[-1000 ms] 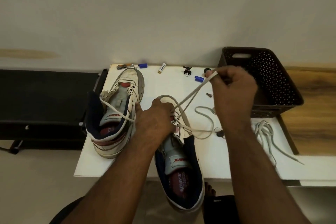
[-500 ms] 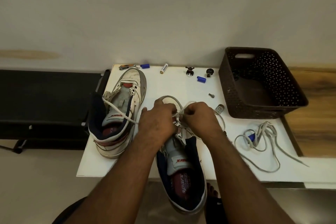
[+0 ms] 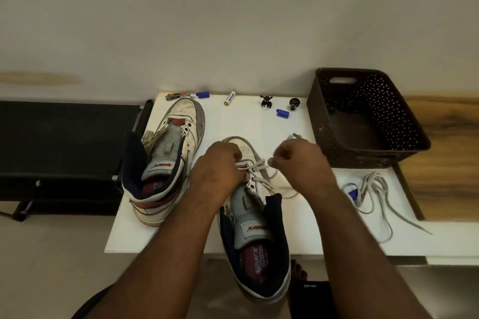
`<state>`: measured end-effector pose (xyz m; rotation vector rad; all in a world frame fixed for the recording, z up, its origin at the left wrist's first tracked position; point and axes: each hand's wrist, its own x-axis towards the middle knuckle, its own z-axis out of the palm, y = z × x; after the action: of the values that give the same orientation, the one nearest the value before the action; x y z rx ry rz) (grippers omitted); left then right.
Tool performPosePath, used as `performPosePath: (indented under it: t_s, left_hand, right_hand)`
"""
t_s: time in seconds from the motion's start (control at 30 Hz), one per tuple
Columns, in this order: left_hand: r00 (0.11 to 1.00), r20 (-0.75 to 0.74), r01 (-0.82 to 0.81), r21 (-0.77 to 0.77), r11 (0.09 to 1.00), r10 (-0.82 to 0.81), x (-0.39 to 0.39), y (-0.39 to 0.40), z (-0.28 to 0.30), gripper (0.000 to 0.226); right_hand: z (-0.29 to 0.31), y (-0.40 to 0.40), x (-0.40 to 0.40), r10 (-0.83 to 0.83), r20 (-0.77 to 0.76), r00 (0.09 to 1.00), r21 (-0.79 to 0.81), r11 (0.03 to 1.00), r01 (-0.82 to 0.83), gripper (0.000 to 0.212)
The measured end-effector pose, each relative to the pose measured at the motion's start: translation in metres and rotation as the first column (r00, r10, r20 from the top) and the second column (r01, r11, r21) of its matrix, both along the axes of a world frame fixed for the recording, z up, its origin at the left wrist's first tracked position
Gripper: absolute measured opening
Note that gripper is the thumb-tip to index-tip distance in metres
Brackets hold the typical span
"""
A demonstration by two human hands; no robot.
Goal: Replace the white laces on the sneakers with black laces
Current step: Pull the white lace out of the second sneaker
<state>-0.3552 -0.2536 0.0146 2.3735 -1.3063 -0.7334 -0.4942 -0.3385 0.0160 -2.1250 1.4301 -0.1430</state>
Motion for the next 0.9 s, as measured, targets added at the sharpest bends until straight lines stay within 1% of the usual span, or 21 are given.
performPosePath:
  t_s: [0.03,0.07,0.13,0.23,0.3,0.37,0.47,0.53,0.57,0.6,0.63,0.67,0.7,0.73,0.77,0.8,0.83,0.9]
  left_hand:
    - [1.000,0.016,0.000,-0.008,1.000,0.001,0.000,0.000,0.000,0.045]
    - [1.000,0.026,-0.003,-0.018,1.000,0.003,0.000,0.000,-0.001,0.039]
    - [0.999,0.034,-0.007,-0.032,0.999,0.008,-0.001,0.000,-0.001,0.028]
    - [0.999,0.032,-0.019,-0.029,0.999,0.020,-0.001,-0.001,-0.001,0.018]
    - [0.999,0.047,-0.012,-0.031,0.999,0.014,-0.001,-0.002,-0.002,0.020]
    - [0.998,0.062,0.002,-0.024,1.000,-0.001,-0.002,-0.003,-0.003,0.025]
    - [0.999,0.052,0.017,-0.009,1.000,-0.017,-0.004,-0.003,-0.002,0.026]
    - [0.999,0.033,0.014,0.000,1.000,-0.014,-0.004,-0.002,-0.003,0.029]
    - [1.000,0.020,0.013,0.005,1.000,-0.013,-0.004,-0.002,-0.002,0.029]
    - [1.000,0.005,0.010,0.015,1.000,-0.010,-0.004,-0.003,-0.001,0.025]
    - [1.000,-0.008,0.009,0.028,1.000,-0.008,-0.004,-0.003,-0.001,0.019]
    - [1.000,-0.018,0.010,0.039,0.999,-0.009,-0.003,-0.004,0.000,0.017]
    - [1.000,-0.027,0.015,0.044,0.999,-0.014,-0.002,-0.004,-0.001,0.020]
    - [0.999,-0.040,0.019,0.038,0.999,-0.018,-0.002,-0.005,0.000,0.021]
    - [0.998,-0.054,0.024,0.020,1.000,-0.023,-0.002,-0.004,0.001,0.018]
    - [0.997,-0.070,0.031,0.006,1.000,-0.030,-0.002,-0.003,0.002,0.015]
    - [0.996,-0.082,0.032,-0.005,0.999,-0.032,-0.003,-0.002,0.003,0.012]
    - [0.996,-0.089,0.024,-0.009,1.000,-0.025,-0.003,-0.001,0.002,0.009]
  right_hand:
    - [0.002,0.004,0.005,0.051,0.045,0.998,-0.011,0.999,-0.050,0.013]
    - [0.001,0.007,0.010,0.101,0.055,0.993,-0.014,0.995,-0.101,0.008]
    - [-0.002,0.012,0.017,0.163,-0.004,0.987,-0.019,0.987,-0.163,0.009]
    - [-0.009,0.014,0.022,0.154,-0.078,0.985,-0.035,0.987,-0.157,0.009]
    - [-0.013,0.014,0.024,0.182,-0.076,0.980,-0.044,0.982,-0.186,0.009]
    - [-0.012,0.015,0.023,0.205,-0.088,0.975,-0.095,0.972,-0.213,0.012]
    - [-0.007,0.021,0.020,0.221,-0.184,0.958,-0.220,0.940,-0.259,0.020]
    - [-0.003,0.021,0.016,0.209,-0.215,0.954,-0.275,0.924,-0.265,0.022]
    - [-0.001,0.019,0.013,0.186,-0.190,0.964,-0.313,0.919,-0.239,0.021]
    - [0.001,0.015,0.009,0.141,-0.125,0.982,-0.361,0.915,-0.177,0.019]
    - [0.003,0.010,0.004,0.073,-0.023,0.997,-0.414,0.907,-0.076,0.016]
    - [0.007,0.005,0.000,-0.009,0.109,0.994,-0.462,0.885,0.058,0.013]
    - [0.011,0.001,-0.003,-0.085,0.266,0.960,-0.481,0.851,0.208,0.011]
    - [0.014,-0.001,-0.004,-0.128,0.424,0.897,-0.469,0.816,0.338,0.008]
    - [0.014,0.000,-0.003,-0.141,0.538,0.831,-0.446,0.789,0.422,0.006]
    - [0.012,0.001,0.000,-0.138,0.595,0.792,-0.432,0.776,0.460,0.004]
    - [0.010,0.001,0.003,-0.131,0.598,0.791,-0.422,0.787,0.450,0.004]
    - [0.002,0.000,0.009,-0.107,0.510,0.854,-0.357,0.876,0.323,0.007]
